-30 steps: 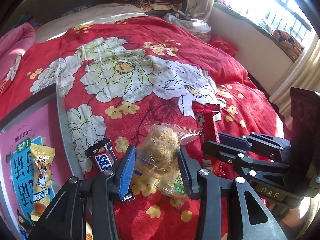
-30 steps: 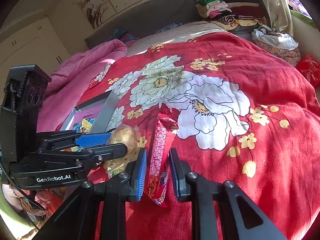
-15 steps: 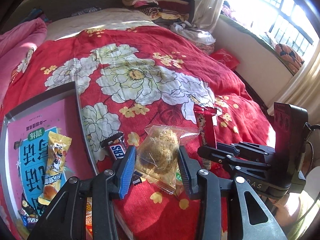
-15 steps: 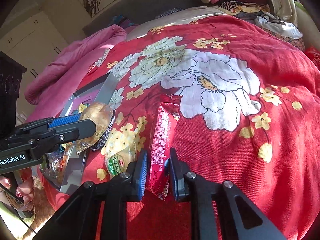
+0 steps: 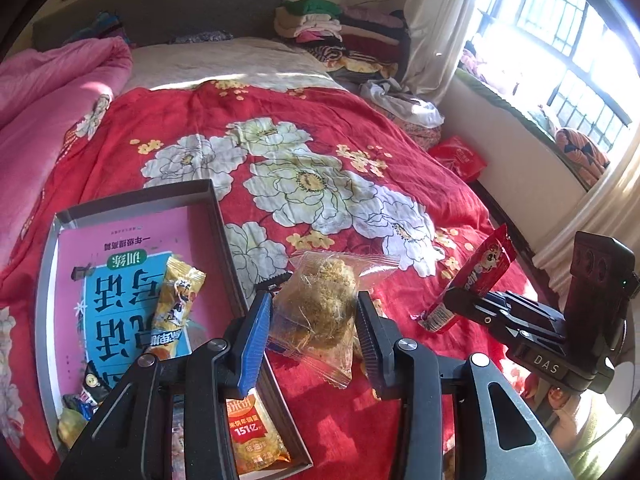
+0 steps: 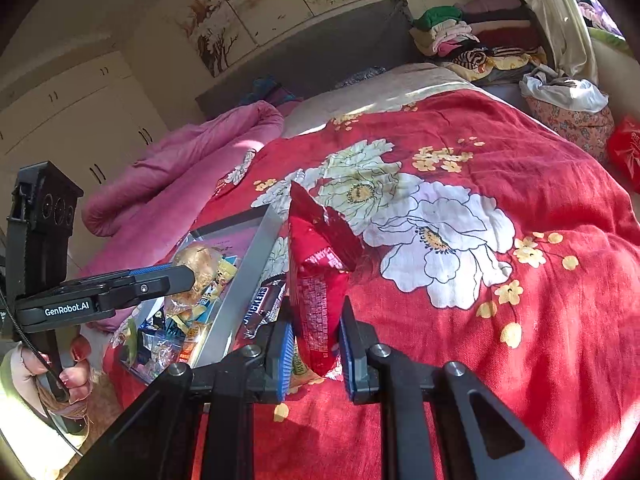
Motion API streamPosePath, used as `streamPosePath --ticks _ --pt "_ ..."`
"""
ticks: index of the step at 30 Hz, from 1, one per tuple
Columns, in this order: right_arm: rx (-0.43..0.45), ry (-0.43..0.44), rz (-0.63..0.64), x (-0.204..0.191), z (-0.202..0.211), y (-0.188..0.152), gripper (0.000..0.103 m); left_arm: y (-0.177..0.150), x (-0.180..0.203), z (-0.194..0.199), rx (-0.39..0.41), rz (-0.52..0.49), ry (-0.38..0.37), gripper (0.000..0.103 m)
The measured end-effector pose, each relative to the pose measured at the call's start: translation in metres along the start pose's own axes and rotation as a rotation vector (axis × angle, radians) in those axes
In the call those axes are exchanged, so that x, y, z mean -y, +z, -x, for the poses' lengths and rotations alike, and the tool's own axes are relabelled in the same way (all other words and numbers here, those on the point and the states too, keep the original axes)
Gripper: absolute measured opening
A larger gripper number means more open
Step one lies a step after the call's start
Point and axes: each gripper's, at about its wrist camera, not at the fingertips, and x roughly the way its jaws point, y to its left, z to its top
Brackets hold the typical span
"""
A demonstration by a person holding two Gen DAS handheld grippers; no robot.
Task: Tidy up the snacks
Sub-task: 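Carry the pastry bag and red bar over the tray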
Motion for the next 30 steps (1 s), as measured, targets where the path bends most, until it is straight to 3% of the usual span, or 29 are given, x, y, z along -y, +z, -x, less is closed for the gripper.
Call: streamPosePath --ticks 10,30 --pt "0.027 0.069 0.06 -0.047 0.007 0.003 0.02 -0.002 -0.033 0.043 0.08 0.082 0.0 0.044" --pt "-0.009 0.14 0.155 -0.1 -0.007 -0.001 0.02 -0.017 -0.088 0.1 0.174 0.167 0.106 0.044"
